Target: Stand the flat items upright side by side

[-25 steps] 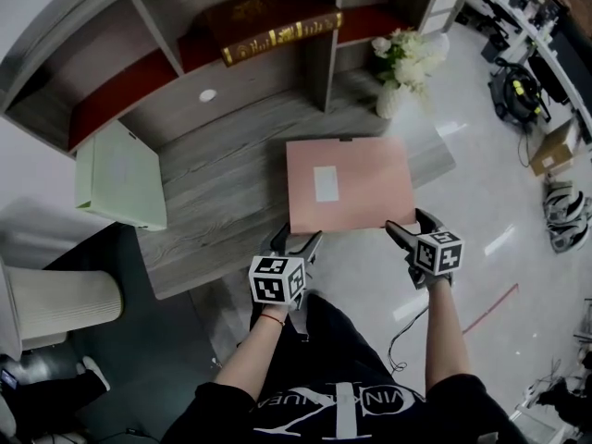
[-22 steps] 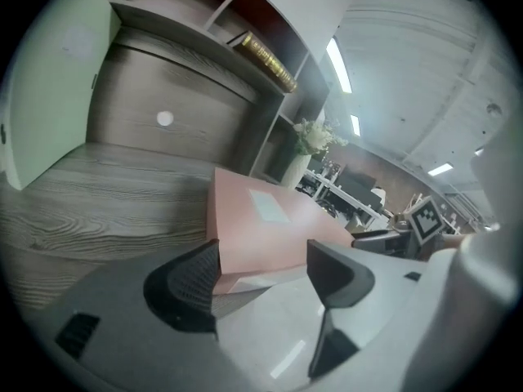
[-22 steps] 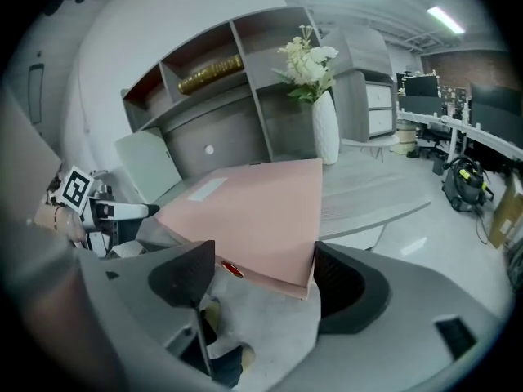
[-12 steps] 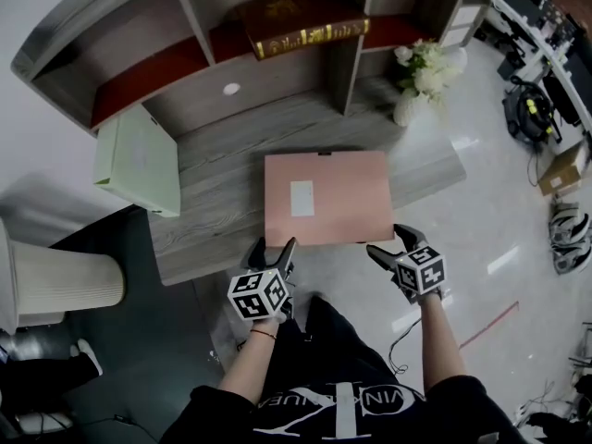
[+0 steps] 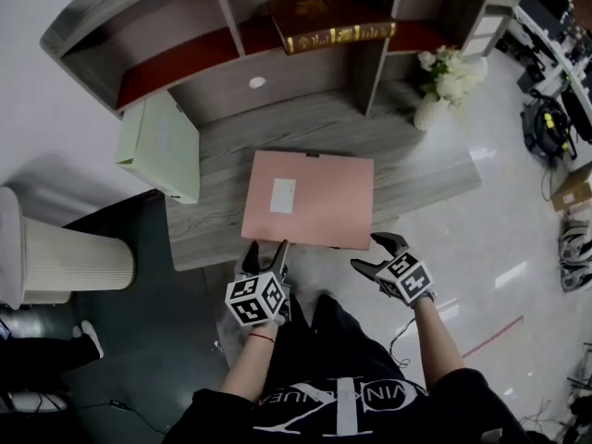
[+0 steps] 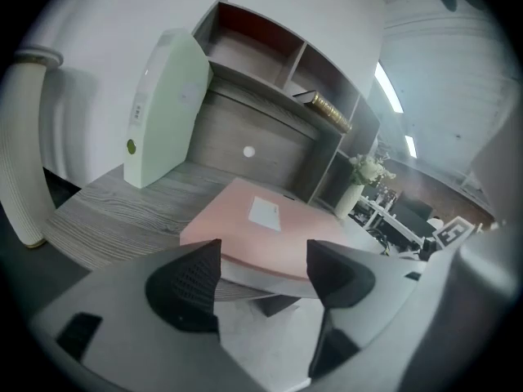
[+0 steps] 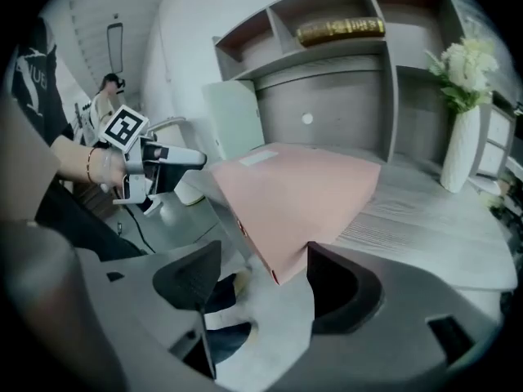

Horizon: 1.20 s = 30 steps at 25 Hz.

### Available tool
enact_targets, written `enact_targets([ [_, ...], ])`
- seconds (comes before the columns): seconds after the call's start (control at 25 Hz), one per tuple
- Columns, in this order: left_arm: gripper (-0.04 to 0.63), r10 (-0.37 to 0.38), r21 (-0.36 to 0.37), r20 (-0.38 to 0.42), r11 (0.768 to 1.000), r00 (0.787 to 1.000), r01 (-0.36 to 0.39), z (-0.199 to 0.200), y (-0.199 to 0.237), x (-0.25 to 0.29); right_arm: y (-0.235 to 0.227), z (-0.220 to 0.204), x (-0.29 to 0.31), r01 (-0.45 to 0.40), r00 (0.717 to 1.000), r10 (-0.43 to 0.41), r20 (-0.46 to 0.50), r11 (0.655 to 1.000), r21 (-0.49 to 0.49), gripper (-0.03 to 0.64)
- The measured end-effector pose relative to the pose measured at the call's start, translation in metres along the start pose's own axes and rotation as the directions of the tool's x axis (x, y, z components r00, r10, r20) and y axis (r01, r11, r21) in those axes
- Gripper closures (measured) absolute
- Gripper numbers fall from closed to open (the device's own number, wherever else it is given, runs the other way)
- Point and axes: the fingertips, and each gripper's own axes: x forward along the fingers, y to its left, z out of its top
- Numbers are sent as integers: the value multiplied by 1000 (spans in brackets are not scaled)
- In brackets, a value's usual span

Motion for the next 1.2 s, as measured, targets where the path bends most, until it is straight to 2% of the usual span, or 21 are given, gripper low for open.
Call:
enact_targets([
  [0.08,272,10,-35,-5,999,1000,-10,-5,1,-3,9,0,5,-12,1000,12,-18,999,-39,279],
  [0.16,270,15,-138,-17,990,1000,-17,-15,5,-4,10,1,3,8,1000,-9,-20,999,-54,273],
  [0.28,270,-1,-303,-34,953,999,-10,-32,9,-3,0,13,-6,97,995,-97,10,989,-110,262],
  [0.4,268,-33,-356,-39,934,999,17,-43,4,2,-1,30,-2,157,988,-153,37,943,-293,241],
  [0.48,266,-71,-400,-40,915,997,49,-50,-3,8,6,33,12,139,989,-147,16,893,-427,232],
  [0.52,259,-94,-443,-39,894,995,67,-55,-7,12,10,31,20,118,990,-139,-8,870,-479,229],
  [0.6,236,-136,-547,-30,831,990,97,-66,-15,20,13,26,32,92,988,-146,-53,826,-556,233],
  [0.68,217,-165,-625,-19,772,986,117,-75,-20,28,11,20,38,113,981,-188,-56,775,-622,266],
  [0.76,203,-190,-656,-7,742,982,139,-79,-27,34,9,17,38,143,975,-218,-30,730,-669,328],
  [0.92,193,-238,-669,49,713,970,209,-74,-42,42,11,6,25,124,979,-201,-37,727,-676,341],
  [1.04,190,-239,-692,81,685,968,228,-76,-45,47,12,-10,11,101,979,-193,-58,722,-685,339],
  [1.12,189,-232,-721,99,653,968,231,-79,-44,52,12,-20,3,87,980,-186,-71,722,-687,338],
  [1.2,190,-230,-757,142,601,963,255,-81,-42,56,12,-27,-3,78,981,-178,-78,727,-682,337],
])
